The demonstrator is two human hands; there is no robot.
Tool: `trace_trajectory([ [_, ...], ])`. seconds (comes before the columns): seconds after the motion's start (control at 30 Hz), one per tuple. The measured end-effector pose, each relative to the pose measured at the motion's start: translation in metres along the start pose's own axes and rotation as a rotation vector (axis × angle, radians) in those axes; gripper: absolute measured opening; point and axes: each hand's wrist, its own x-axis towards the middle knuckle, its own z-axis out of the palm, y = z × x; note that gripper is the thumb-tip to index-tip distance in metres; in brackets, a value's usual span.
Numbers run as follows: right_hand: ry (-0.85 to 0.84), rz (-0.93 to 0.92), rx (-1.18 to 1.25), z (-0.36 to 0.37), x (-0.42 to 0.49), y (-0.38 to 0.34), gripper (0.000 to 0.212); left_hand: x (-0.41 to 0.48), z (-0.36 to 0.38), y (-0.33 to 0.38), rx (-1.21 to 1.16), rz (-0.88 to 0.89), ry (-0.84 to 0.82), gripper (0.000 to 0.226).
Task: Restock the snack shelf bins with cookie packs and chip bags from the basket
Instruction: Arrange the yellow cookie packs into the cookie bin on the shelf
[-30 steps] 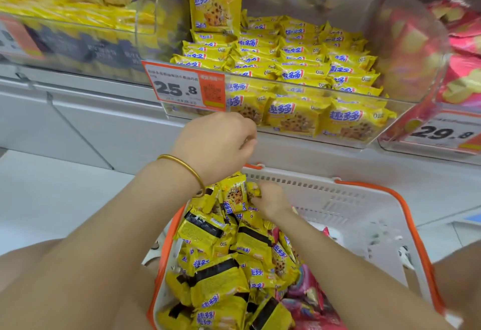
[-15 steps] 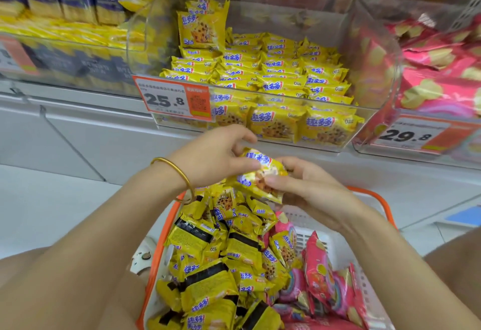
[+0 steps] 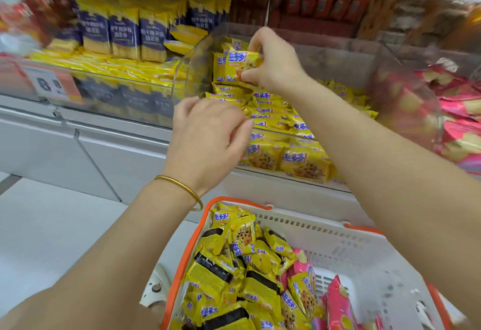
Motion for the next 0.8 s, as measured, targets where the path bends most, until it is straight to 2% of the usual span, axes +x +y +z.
trace_trajectory([
  [0.1,-0.039,-0.024,-0.107,0.029,0.024,0.000,0.045,-0.002,0.005,-0.002,-0.076,-0.001,-0.023,0.043],
  [0.27,-0.026,-0.019,-0.144,0.046,0.037,0.003,0.045,-0.002,0.006,-0.003,-0.111,0.012,0.005,0.042],
  [0.43,-0.157,-0.073,-0.236,0.041,0.036,0.009,0.056,-0.001,0.008,-0.004,-0.111,0.008,0.019,0.042],
  [0.6,-0.121,-0.066,-0.261,0.022,0.022,0.007,0.063,-0.002,0.008,-0.004,-0.139,0.039,0.049,0.037],
  [0.73,-0.037,-0.115,-0.196,-0.017,-0.017,-0.005,0.046,-0.011,-0.001,0.002,-0.107,0.117,0.210,0.023],
  [0.8,-0.011,-0.136,-0.051,-0.043,-0.059,-0.011,0.033,-0.017,-0.004,0.007,-0.141,0.180,0.206,0.023],
])
